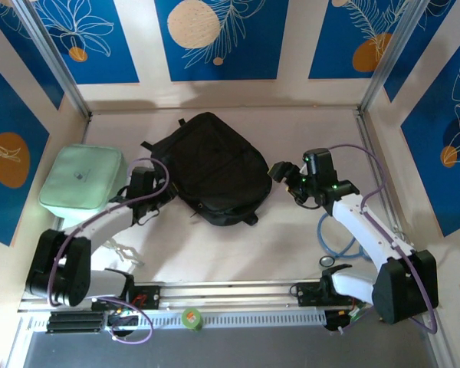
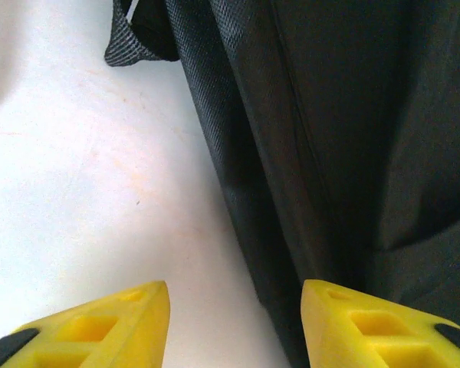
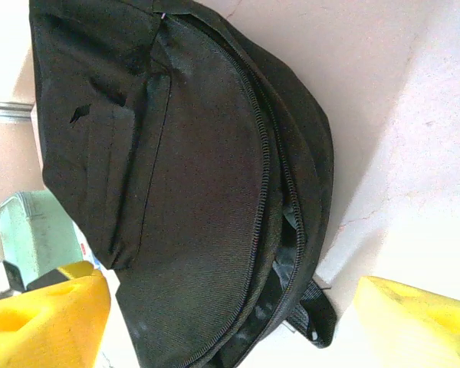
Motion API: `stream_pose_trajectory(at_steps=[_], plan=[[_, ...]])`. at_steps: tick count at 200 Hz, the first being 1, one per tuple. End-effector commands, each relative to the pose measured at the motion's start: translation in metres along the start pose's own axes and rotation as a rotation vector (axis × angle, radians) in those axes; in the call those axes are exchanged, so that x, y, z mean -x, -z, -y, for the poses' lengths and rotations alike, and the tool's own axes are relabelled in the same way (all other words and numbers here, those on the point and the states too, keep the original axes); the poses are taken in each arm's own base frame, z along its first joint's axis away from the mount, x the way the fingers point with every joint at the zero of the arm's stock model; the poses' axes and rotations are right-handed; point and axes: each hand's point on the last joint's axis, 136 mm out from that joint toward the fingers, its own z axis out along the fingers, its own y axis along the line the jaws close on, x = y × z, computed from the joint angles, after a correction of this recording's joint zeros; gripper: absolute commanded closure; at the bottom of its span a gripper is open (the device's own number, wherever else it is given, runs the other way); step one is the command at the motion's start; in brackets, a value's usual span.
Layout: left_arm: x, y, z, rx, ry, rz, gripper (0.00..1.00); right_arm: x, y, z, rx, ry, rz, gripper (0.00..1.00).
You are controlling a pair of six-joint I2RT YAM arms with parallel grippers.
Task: Pack the student bag
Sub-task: Zip the student bag at the top-center of the table.
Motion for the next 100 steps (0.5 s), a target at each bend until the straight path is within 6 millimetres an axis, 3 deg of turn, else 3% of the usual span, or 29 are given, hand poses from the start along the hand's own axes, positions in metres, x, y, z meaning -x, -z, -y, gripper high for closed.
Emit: stream_pose_trajectory(at_steps=[1, 61, 100], plan=[[0.014, -0.007, 0.022, -0.109, 0.072, 0.018, 0.53, -0.002, 0.007, -0.008, 0.027, 0.012, -0.006, 0.17], [0.02, -0.025, 0.032, -0.15, 0.106, 0.006, 0.61, -0.002, 0.011, -0.004, 0.018, 0.021, 0.002, 0.17], [0.019, -0.035, 0.041, -0.191, 0.106, -0.028, 0.7, -0.012, 0.008, -0.005, 0.034, 0.032, -0.042, 0.18]])
